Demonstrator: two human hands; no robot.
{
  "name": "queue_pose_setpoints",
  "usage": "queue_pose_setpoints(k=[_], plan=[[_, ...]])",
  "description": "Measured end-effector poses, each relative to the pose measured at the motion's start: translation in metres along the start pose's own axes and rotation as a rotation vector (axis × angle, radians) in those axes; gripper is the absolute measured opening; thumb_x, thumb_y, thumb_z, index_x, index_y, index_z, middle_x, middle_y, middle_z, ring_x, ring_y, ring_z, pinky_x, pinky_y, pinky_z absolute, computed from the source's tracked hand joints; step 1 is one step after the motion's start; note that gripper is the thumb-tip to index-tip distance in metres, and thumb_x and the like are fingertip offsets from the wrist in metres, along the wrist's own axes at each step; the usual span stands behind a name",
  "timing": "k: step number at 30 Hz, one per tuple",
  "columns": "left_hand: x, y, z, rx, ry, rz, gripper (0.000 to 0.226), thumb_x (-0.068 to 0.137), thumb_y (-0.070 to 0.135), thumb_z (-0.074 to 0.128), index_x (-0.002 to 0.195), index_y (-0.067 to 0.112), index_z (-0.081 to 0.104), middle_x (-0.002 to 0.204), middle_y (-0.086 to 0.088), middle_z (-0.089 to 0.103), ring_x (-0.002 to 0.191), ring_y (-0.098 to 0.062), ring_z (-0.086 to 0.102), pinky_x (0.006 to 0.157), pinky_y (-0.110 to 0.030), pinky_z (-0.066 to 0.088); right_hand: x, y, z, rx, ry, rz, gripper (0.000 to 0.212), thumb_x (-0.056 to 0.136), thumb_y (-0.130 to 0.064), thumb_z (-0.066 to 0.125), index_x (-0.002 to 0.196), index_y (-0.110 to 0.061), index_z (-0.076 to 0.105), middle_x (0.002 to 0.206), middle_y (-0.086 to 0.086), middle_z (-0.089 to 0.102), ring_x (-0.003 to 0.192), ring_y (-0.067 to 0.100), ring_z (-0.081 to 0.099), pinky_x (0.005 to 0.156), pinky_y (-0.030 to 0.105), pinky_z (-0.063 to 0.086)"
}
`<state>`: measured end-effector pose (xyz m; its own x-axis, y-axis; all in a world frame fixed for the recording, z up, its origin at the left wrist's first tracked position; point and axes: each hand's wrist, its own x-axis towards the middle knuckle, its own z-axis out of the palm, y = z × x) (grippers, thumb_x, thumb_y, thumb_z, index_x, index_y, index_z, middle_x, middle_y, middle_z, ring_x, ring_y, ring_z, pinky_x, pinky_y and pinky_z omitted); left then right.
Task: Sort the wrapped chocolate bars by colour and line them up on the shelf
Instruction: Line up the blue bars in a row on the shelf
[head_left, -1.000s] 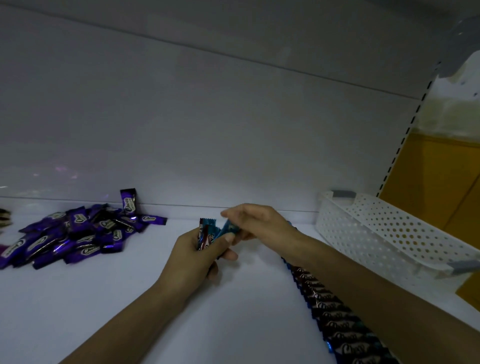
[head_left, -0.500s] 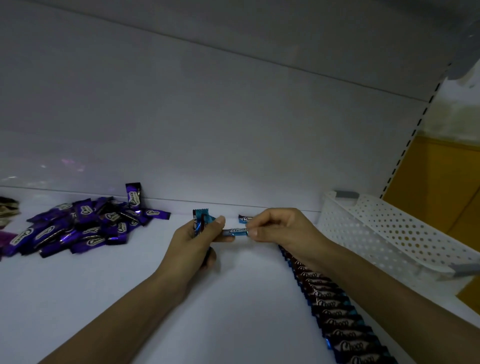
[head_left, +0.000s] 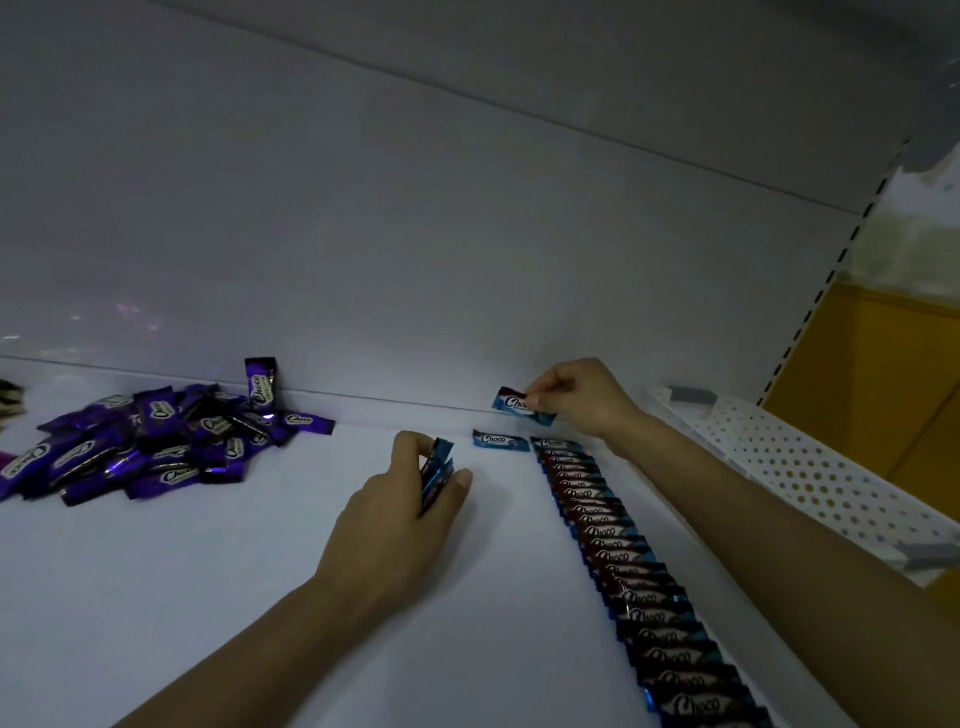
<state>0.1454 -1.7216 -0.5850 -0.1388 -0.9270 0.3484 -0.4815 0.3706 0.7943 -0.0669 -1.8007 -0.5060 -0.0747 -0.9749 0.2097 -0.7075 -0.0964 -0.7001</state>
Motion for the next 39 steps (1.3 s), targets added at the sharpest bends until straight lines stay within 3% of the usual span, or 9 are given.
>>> queue_pose_setpoints(k=[4, 7, 11, 14, 17, 29, 34, 37, 39], plan=[[0.003, -0.004, -0.002, -0.026, -0.026, -0.010, 0.024, 0.093, 0.025, 0.051, 0.109, 0.031, 0.033, 0.064, 0.006, 0.051, 0.052, -0.008, 0.046, 0.048, -0.019, 0.032, 0.018, 0.008, 0.020, -0.188, -0.073, 0.037, 0.006, 0.081, -0.009, 0.072, 0.085, -0.013, 0.073, 0.086, 0.000, 0.067, 0.073, 0.008, 0.058, 0.066, 0.019, 0.046], [0.008, -0.009, -0.004, -0.028, -0.051, -0.046, 0.016, 0.098, 0.017, 0.041, 0.109, 0.027, 0.036, 0.073, 0.003, 0.059, 0.058, -0.009, 0.050, 0.051, -0.020, 0.036, 0.022, 0.015, 0.031, -0.279, -0.055, 0.029, 0.012, 0.082, -0.008, 0.069, 0.093, -0.009, 0.074, 0.094, 0.002, 0.070, 0.081, 0.011, 0.060, 0.076, 0.024, 0.049], [0.009, -0.009, -0.001, -0.010, -0.058, -0.017, 0.013, 0.100, 0.026, 0.043, 0.109, 0.034, 0.039, 0.086, 0.018, 0.066, 0.066, 0.001, 0.062, 0.062, -0.012, 0.042, 0.020, 0.025, 0.033, -0.332, -0.084, 0.020, 0.011, 0.082, -0.010, 0.069, 0.091, -0.012, 0.075, 0.093, 0.002, 0.072, 0.084, 0.013, 0.063, 0.083, 0.028, 0.052], [0.009, -0.008, -0.002, -0.029, -0.020, -0.002, 0.008, 0.094, 0.036, 0.052, 0.100, 0.032, 0.048, 0.083, 0.021, 0.068, 0.061, 0.001, 0.065, 0.072, -0.024, 0.052, 0.019, 0.032, 0.035, -0.310, -0.075, 0.033, 0.011, 0.081, -0.010, 0.069, 0.090, -0.012, 0.076, 0.093, 0.000, 0.071, 0.085, 0.014, 0.063, 0.083, 0.030, 0.052], [0.008, -0.007, -0.005, -0.072, -0.013, -0.008, 0.010, 0.091, 0.039, 0.057, 0.093, 0.031, 0.053, 0.079, 0.028, 0.067, 0.049, -0.006, 0.064, 0.063, -0.023, 0.052, 0.020, 0.036, 0.039, -0.330, -0.051, 0.013, 0.009, 0.082, -0.011, 0.069, 0.088, -0.014, 0.075, 0.093, -0.002, 0.069, 0.087, 0.015, 0.063, 0.083, 0.032, 0.052], [0.009, -0.006, -0.006, -0.097, 0.005, 0.002, 0.015, 0.090, 0.039, 0.058, 0.095, 0.027, 0.051, 0.078, 0.018, 0.070, 0.045, -0.011, 0.061, 0.061, -0.031, 0.055, 0.018, 0.046, 0.051, -0.414, 0.006, -0.165, 0.008, 0.084, -0.017, 0.068, 0.087, -0.020, 0.074, 0.076, -0.017, 0.051, 0.071, 0.002, 0.048, 0.062, 0.015, 0.033], [0.013, -0.013, -0.004, -0.125, -0.006, -0.036, 0.010, 0.094, 0.019, 0.056, 0.099, 0.027, 0.051, 0.085, 0.018, 0.070, 0.059, -0.006, 0.064, 0.067, -0.029, 0.055, 0.017, 0.047, 0.049, -0.421, -0.003, -0.152, 0.006, 0.084, -0.016, 0.067, 0.087, -0.015, 0.072, 0.087, -0.005, 0.065, 0.069, 0.002, 0.051, 0.061, 0.015, 0.037], [0.014, -0.012, -0.005, -0.221, 0.007, -0.062, 0.012, 0.093, 0.015, 0.058, 0.096, 0.027, 0.055, 0.082, 0.021, 0.071, 0.053, -0.006, 0.063, 0.055, -0.012, 0.046, 0.009, 0.036, 0.045, -0.320, 0.046, -0.150, 0.012, 0.089, -0.011, 0.060, 0.089, -0.011, 0.072, 0.095, 0.001, 0.070, 0.080, 0.009, 0.059, 0.071, 0.020, 0.047], [0.014, -0.010, -0.007, -0.302, 0.000, -0.079, 0.008, 0.094, 0.020, 0.059, 0.098, 0.025, 0.056, 0.083, 0.018, 0.073, 0.045, -0.010, 0.059, 0.050, -0.014, 0.046, -0.002, 0.019, 0.041, -0.027, 0.025, -0.123, 0.014, 0.091, -0.020, 0.061, 0.088, -0.012, 0.072, 0.093, 0.002, 0.071, 0.078, 0.007, 0.063, 0.070, 0.016, 0.049]])
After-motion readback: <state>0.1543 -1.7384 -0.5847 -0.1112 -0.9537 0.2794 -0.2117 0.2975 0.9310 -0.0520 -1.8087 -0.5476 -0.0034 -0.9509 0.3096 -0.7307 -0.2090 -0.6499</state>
